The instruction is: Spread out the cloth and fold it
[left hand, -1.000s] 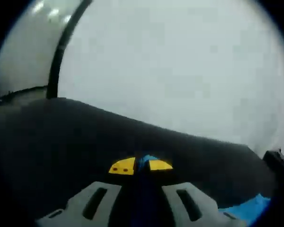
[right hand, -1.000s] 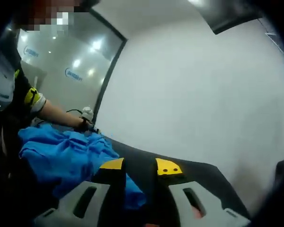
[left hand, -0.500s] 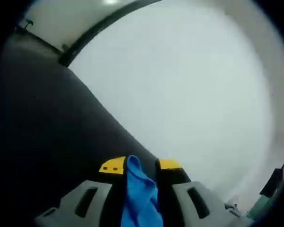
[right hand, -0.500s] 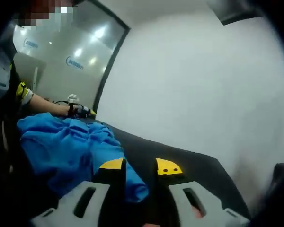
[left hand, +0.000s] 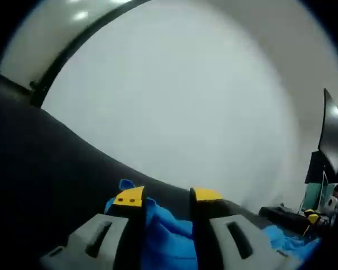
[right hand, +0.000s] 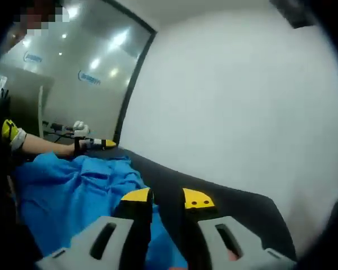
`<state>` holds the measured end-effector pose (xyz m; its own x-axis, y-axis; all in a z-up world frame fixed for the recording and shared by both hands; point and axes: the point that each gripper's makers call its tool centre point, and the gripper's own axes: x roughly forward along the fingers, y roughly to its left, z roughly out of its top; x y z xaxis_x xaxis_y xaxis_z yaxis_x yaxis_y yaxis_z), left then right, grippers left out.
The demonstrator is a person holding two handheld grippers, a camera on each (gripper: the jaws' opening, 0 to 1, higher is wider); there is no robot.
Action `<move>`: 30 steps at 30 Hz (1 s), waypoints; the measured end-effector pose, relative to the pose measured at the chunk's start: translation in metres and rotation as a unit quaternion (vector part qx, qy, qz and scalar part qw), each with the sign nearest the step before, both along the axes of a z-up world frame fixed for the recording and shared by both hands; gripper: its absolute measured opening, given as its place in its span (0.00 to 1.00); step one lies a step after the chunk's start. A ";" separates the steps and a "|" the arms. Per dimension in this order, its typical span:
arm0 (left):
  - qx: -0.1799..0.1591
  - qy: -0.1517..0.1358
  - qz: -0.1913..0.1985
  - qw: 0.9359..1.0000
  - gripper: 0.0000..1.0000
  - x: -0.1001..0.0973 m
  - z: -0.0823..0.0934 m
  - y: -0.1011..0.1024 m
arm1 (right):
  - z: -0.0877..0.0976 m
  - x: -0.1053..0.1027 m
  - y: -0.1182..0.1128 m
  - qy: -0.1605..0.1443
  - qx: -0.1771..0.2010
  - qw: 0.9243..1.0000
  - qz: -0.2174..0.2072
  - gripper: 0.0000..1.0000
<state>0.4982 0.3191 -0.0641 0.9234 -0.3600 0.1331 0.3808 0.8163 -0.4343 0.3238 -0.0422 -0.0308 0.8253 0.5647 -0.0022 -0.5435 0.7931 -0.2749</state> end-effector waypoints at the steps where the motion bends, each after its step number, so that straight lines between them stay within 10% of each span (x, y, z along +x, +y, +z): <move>1: 0.000 -0.002 0.000 1.000 0.33 0.000 0.001 0.000 | -0.003 0.007 0.012 0.007 -0.015 1.000 0.012 0.16; 8: -0.033 -0.011 0.001 0.999 0.30 0.003 0.006 0.011 | -0.005 0.053 0.077 0.022 -0.064 0.996 0.059 0.16; 15: -0.028 -0.019 -0.001 0.999 0.29 -0.004 0.007 0.009 | -0.057 0.085 0.134 0.138 -0.085 0.979 0.125 0.19; 19: -0.021 -0.021 0.000 1.000 0.29 -0.006 0.006 0.009 | -0.095 0.112 0.119 0.166 -0.141 0.974 0.068 0.04; 30: -0.027 -0.024 0.006 0.999 0.28 -0.009 0.006 0.016 | 0.013 0.130 -0.004 0.089 -0.013 0.995 -0.033 0.00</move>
